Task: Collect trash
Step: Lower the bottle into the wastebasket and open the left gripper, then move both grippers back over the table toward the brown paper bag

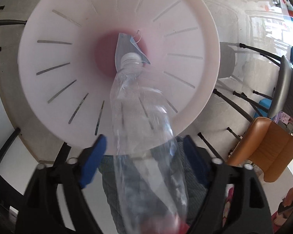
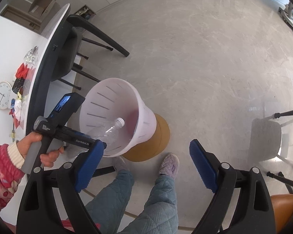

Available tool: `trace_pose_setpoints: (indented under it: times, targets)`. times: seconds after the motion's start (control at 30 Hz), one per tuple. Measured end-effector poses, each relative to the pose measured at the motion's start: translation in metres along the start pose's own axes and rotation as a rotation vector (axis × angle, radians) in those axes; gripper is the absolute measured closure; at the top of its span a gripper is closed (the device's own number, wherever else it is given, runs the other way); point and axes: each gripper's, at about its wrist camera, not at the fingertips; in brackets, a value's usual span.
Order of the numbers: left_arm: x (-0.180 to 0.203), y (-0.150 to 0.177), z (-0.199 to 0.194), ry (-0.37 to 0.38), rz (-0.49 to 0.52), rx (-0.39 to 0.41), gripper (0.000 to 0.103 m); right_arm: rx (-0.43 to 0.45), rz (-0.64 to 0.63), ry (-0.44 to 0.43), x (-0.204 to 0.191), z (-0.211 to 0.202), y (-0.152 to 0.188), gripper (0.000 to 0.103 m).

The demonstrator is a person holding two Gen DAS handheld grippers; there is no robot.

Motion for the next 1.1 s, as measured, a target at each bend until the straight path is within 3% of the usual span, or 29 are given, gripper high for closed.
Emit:
trace_pose_setpoints:
  times: [0.17, 0.37, 0.53, 0.6, 0.7, 0.77, 0.93, 1.1]
  targets:
    - [0.004, -0.002, -0.014, -0.004, -0.002, 0.029, 0.018, 0.0, 0.009, -0.003, 0.0, 0.0, 0.0, 0.014]
    - [0.015, 0.043, -0.064, -0.002, -0.018, 0.186, 0.018, 0.021, -0.038, -0.033, -0.026, -0.009, -0.003, 0.014]
    - [0.032, 0.125, -0.135, -0.012, -0.029, 0.395, 0.018, 0.068, -0.138, -0.071, -0.077, -0.029, -0.007, 0.014]
    - [0.032, 0.16, -0.168, -0.026, -0.048, 0.477, 0.017, 0.087, -0.18, -0.092, -0.104, -0.041, -0.007, 0.003]
    - [0.019, 0.219, -0.209, -0.063, -0.114, 0.601, 0.016, 0.12, -0.261, -0.168, -0.152, -0.062, -0.003, 0.002]
    - [0.002, 0.26, -0.232, -0.114, -0.192, 0.683, 0.008, 0.127, -0.342, -0.209, -0.193, -0.073, 0.002, 0.002]
    - [-0.054, 0.351, -0.264, -0.213, -0.409, 0.818, 0.008, 0.137, -0.536, -0.25, -0.287, -0.076, 0.03, 0.002]
    - [-0.12, 0.426, -0.277, -0.286, -0.589, 0.898, 0.008, 0.105, -0.634, -0.281, -0.371, -0.059, 0.066, 0.002]
Point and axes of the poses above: each gripper's, at about its wrist camera, not at the fingertips, and z roughly the way its jaws point, x to its right, y to its underside, and after that the axes turned 15 degrees about z, right-handed
